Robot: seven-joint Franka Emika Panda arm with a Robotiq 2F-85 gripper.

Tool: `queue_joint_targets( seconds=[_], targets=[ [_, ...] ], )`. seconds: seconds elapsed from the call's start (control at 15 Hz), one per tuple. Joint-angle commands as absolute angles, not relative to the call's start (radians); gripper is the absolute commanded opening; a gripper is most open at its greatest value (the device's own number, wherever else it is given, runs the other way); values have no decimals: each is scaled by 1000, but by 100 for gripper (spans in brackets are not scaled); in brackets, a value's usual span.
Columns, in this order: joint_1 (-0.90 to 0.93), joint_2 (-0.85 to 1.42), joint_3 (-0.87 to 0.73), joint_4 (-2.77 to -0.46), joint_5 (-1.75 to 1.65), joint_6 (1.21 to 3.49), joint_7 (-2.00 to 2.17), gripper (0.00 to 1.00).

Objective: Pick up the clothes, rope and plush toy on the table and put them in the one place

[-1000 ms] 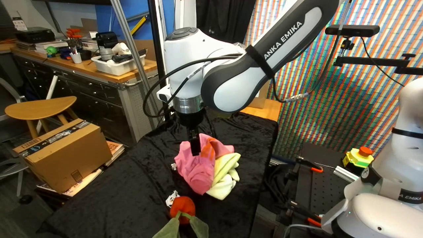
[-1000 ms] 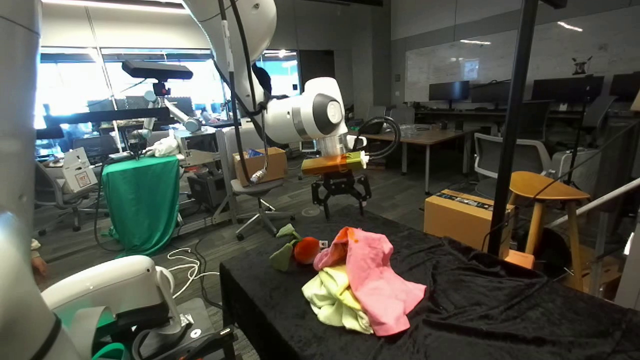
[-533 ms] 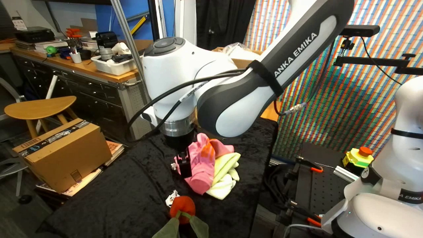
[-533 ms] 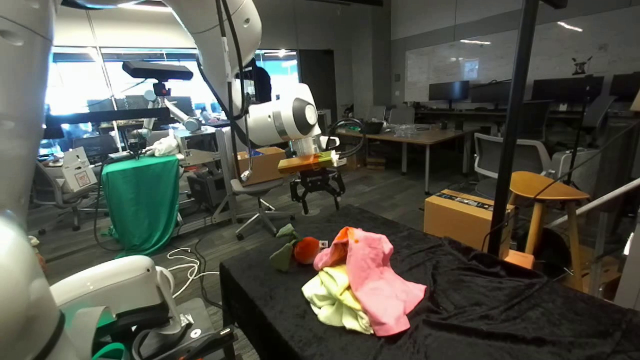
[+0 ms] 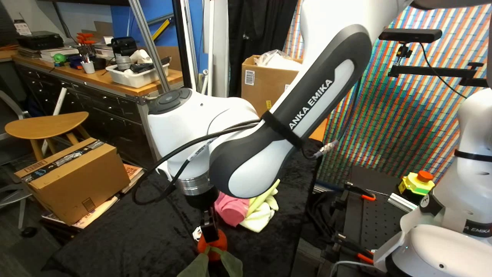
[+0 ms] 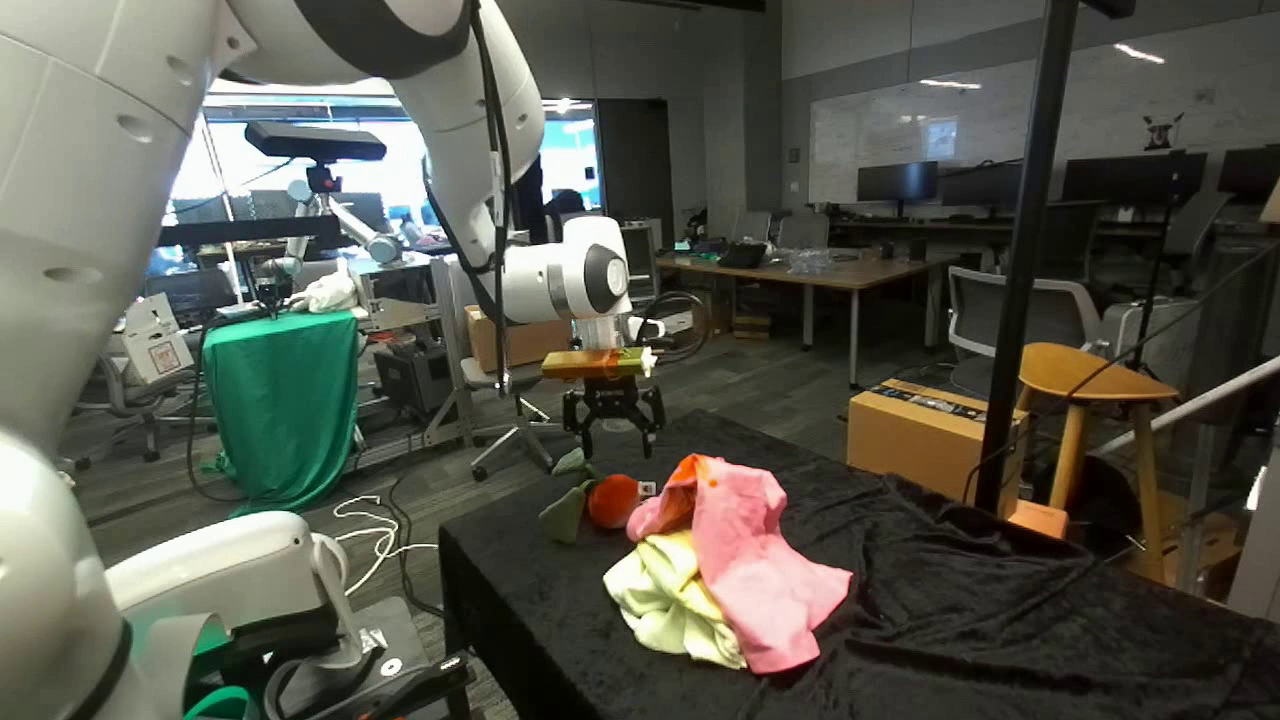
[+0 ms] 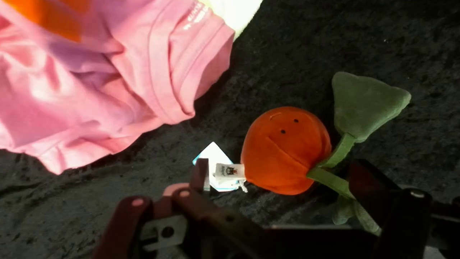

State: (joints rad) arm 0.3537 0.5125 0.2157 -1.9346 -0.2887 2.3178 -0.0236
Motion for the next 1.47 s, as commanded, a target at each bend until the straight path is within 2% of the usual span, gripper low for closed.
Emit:
queue_joint_targets(
  seconds=[0.0,1.0,1.07,1.13,1.4],
  targets=[
    [357,598,208,-1850,-244,2316,1,100],
    [341,732,200,-1744,-95,2322,41,100],
    [340,730,200,-1747,-93,2320,40,75],
    [340,730,199,-1749,-94,2320,40,75],
    [333,729,203,-1753,-83,2318,37,44]
  ],
)
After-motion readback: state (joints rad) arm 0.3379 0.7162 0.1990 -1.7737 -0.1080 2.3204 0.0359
